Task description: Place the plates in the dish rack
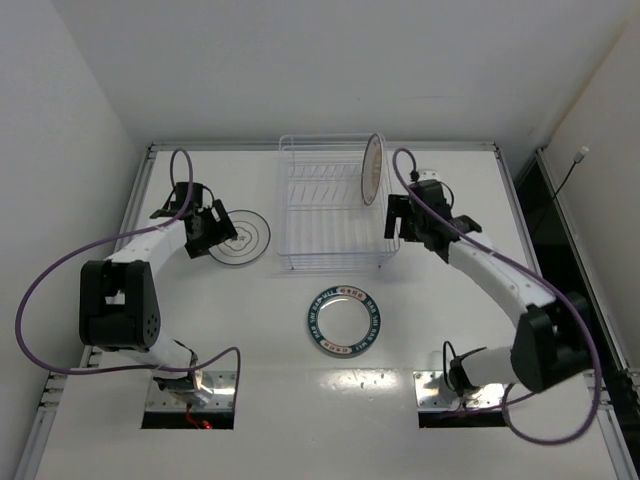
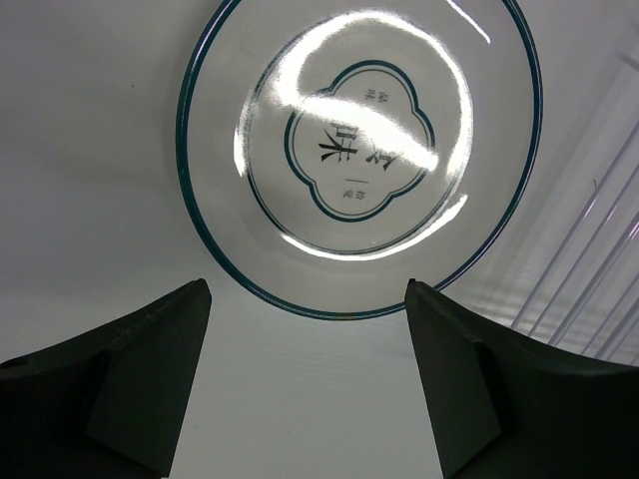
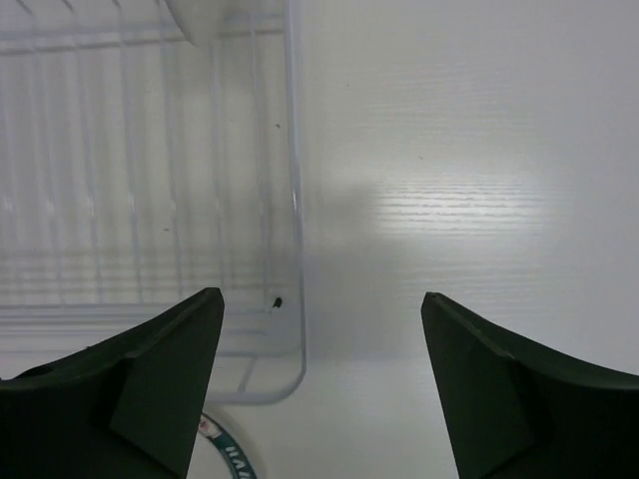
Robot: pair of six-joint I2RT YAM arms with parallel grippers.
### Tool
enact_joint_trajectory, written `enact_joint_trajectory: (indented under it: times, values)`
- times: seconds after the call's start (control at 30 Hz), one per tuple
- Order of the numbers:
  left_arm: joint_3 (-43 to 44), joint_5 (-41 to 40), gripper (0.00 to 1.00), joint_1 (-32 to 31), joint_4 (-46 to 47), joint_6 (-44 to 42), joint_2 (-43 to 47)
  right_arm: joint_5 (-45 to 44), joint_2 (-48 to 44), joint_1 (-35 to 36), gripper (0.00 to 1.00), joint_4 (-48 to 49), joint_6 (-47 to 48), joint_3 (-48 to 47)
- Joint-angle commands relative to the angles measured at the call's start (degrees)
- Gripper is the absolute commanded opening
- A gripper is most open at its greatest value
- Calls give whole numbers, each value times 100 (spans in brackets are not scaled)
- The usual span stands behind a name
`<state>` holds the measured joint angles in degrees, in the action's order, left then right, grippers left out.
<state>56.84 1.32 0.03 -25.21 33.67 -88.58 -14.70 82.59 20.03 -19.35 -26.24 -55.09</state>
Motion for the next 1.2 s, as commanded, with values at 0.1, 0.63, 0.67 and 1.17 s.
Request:
enact_joint_trajectory:
  times: [0.1, 0.63, 0.67, 1.17]
  values:
    - [91, 35, 76, 23, 25, -18, 271, 1361, -1849, -87, 82, 63, -942, 919]
    - [38, -70, 76, 23, 25, -18, 455, 3922, -3311, -157, 81, 2251, -4767, 4990]
    - [38, -71, 76, 23, 25, -18, 455, 4018, -3189, -88, 81, 2339, -4768, 4990]
    - [38, -71, 76, 23, 25, -18, 561, 3624, -1596, 844, 2, 2244, -4451, 4032]
